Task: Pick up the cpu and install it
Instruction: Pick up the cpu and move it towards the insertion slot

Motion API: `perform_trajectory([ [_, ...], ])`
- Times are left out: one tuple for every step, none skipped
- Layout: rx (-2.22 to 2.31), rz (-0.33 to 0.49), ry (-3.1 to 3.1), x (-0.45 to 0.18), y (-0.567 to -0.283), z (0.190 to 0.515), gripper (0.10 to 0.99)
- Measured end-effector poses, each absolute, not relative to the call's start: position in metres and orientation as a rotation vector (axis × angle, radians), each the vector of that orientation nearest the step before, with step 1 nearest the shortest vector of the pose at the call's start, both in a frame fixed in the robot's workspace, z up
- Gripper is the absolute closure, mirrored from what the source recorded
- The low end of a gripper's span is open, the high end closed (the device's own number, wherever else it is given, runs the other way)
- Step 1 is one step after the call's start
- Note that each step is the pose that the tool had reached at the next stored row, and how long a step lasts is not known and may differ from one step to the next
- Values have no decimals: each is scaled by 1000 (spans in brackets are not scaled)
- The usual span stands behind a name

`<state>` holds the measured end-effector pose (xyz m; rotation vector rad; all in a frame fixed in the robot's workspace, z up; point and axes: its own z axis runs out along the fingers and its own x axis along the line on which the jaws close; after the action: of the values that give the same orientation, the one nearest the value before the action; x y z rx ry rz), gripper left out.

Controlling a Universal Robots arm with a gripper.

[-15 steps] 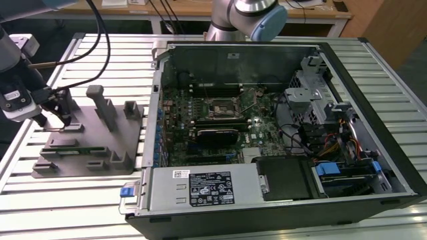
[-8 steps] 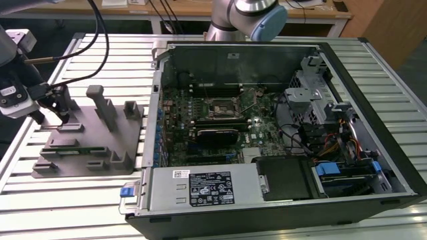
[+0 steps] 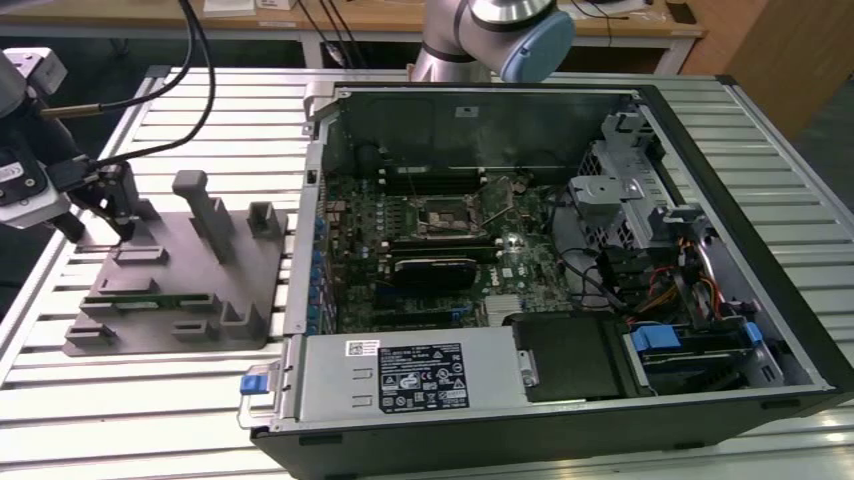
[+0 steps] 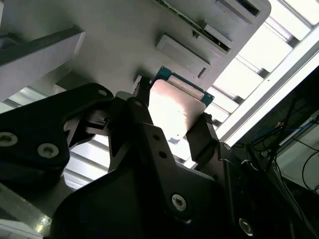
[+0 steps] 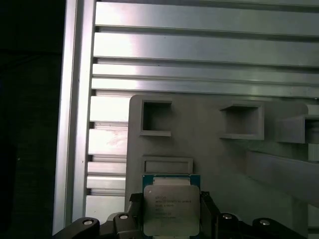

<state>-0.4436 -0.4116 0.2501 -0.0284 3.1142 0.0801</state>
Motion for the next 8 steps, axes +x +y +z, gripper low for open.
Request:
perform_trajectory([
  [-28, 81, 3114, -444, -412, 251, 545],
  [-28, 82, 3114, -444, -412, 252, 545],
  [-28, 83, 3114, -444, -412, 254, 545],
  [-28, 84, 3114, -444, -412, 255, 545],
  [-28, 85, 3114, -444, -412, 256, 545],
  [-28, 86, 3114, -444, -412, 257, 545],
  [-28, 87, 3114, -444, -412, 259, 545],
  [-28, 88, 3114, -444, -412, 260, 545],
])
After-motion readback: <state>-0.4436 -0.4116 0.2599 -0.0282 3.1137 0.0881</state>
